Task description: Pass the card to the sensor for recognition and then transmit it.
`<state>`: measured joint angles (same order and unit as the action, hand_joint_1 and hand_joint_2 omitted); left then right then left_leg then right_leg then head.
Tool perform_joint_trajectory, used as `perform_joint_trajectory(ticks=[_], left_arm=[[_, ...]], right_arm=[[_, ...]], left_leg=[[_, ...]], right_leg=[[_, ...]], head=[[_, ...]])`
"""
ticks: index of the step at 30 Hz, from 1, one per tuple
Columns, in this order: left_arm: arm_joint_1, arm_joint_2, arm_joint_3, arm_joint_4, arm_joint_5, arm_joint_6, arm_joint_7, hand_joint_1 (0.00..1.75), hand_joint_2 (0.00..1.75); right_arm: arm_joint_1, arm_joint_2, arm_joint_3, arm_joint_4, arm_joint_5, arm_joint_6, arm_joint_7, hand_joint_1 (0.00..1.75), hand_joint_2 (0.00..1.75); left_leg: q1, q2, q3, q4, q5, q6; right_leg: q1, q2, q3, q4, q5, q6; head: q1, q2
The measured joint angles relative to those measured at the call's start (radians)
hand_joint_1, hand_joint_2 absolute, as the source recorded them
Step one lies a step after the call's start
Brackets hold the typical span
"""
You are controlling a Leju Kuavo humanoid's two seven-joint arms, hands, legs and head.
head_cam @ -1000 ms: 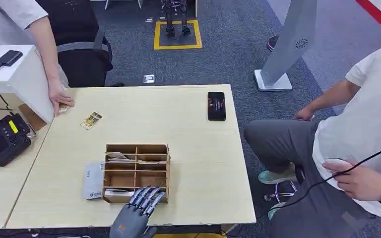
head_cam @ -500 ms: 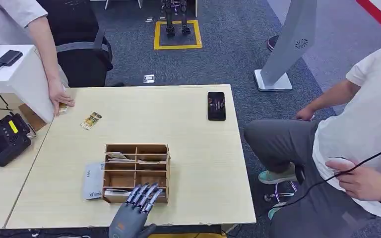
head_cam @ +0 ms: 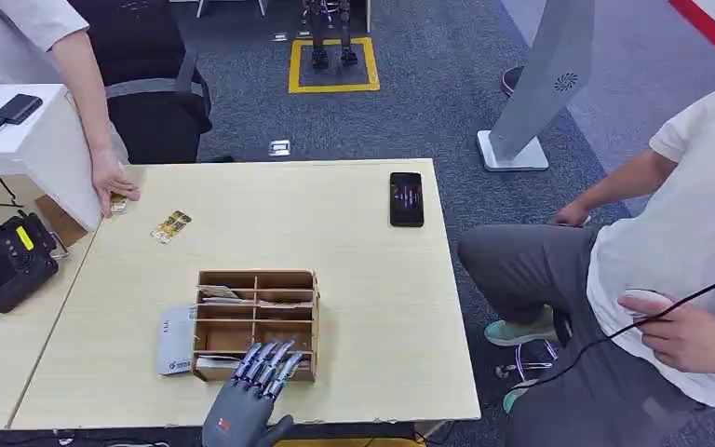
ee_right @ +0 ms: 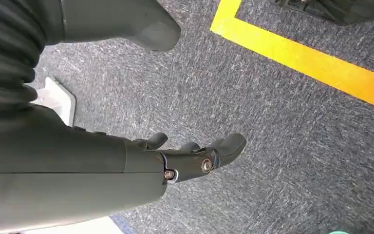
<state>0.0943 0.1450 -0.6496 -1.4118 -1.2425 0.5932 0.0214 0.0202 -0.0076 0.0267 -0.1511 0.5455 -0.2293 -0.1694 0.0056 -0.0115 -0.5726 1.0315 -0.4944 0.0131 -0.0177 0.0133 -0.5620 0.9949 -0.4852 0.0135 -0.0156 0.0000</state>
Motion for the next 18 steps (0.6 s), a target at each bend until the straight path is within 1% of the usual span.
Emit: perform_joint_trajectory(ticks=[8,18], left_arm=[[0.006,-0.008,0.001,0.000,0.004,0.017,-0.012,0.00,1.75],[0.006,-0.009,0.001,0.000,0.004,0.018,-0.012,0.00,1.75]], right_arm=[[0.000,0.000,0.000,0.000,0.000,-0.001,0.000,0.00,1.75],[0.000,0.000,0.000,0.000,0.000,-0.001,0.000,0.00,1.75]], left_leg=[[0.000,0.000,0.000,0.000,0.000,0.000],[0.000,0.000,0.000,0.000,0.000,0.000]], right_leg=[[0.000,0.000,0.000,0.000,0.000,0.000],[0.000,0.000,0.000,0.000,0.000,0.000]], head=[[0.000,0.000],[0.000,0.000]])
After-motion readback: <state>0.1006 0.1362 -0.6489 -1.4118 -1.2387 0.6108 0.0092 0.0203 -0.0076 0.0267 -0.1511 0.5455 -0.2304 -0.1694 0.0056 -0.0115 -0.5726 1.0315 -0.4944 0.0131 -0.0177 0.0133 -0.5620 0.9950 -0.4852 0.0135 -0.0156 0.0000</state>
